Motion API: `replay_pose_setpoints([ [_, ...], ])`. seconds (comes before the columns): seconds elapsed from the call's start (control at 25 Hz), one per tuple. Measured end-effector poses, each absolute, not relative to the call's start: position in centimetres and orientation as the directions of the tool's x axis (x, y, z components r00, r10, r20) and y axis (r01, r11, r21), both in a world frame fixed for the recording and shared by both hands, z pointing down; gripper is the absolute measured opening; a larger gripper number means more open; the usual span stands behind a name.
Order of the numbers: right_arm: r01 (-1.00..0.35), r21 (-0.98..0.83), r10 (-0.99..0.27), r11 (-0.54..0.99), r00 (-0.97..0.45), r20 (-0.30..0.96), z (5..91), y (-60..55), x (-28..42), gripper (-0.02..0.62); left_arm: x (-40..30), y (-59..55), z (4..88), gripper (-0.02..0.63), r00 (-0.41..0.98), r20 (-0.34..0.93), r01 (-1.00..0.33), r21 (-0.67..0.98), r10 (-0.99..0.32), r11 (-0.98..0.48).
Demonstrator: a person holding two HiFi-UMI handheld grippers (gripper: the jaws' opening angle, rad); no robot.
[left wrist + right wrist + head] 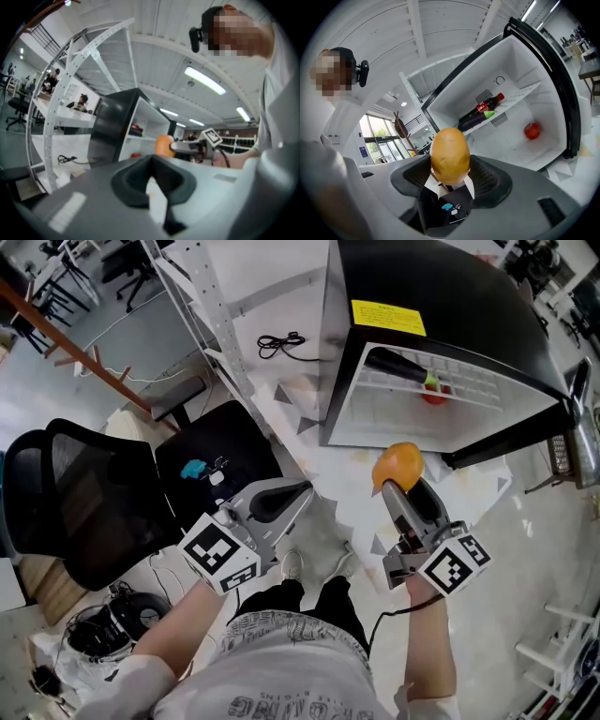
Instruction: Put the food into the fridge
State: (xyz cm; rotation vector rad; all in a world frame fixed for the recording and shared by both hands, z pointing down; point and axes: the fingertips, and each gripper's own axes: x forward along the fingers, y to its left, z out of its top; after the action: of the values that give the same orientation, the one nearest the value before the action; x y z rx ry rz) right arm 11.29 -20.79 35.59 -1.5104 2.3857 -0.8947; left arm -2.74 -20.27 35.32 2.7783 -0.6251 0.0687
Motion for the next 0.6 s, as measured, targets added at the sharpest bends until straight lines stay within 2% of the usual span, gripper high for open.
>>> replay_pose_setpoints([
  [0.6,-0.77,-0.473,-0.786,0.428,-0.576,0.226,39.6,-27.3,15.1,0.262,2.2,-22.9,38.4,0.006,0.82,0.141,-0.572,0.25,-0.555,-0.782],
])
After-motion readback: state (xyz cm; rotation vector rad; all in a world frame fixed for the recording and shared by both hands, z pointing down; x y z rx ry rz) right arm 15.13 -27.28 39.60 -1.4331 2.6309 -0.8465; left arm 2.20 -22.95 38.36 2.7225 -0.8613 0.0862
